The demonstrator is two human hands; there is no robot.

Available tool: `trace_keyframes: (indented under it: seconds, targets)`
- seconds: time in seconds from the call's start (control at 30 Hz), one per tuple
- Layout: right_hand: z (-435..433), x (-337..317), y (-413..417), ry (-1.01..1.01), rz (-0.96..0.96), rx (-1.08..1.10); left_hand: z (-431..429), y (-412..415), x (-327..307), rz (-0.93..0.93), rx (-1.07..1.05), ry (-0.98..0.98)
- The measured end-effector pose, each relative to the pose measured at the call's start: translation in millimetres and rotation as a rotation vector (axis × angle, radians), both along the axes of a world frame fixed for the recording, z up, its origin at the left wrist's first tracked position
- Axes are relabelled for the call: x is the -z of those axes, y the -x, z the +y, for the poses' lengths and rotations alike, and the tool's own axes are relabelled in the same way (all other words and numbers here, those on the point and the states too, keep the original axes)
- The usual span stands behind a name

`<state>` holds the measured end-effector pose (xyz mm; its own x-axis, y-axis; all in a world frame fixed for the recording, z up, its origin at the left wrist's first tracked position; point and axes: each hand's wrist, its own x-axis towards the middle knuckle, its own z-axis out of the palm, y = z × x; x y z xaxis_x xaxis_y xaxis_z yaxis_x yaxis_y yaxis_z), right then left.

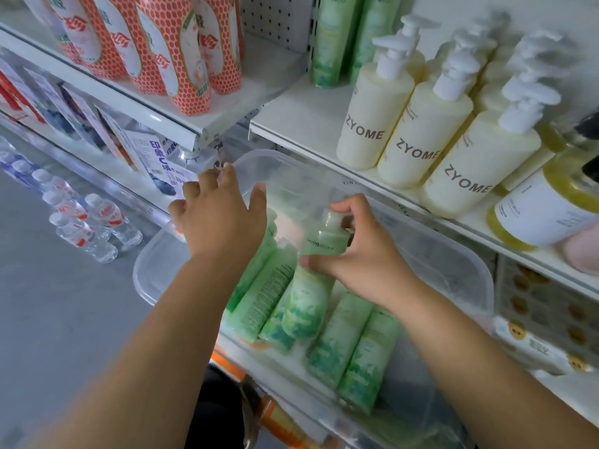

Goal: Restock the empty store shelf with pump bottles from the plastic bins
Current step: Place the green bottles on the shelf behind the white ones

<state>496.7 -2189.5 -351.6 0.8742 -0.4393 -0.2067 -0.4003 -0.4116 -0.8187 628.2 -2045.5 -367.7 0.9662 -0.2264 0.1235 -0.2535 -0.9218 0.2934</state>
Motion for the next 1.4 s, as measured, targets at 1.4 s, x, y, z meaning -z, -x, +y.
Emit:
trace_keyframes:
  seconds: [1.4]
  targets:
    - [-110,-169,-256,1.004,0.248,-0.072,-22,-36,-19,0.198,-0.007,0.339]
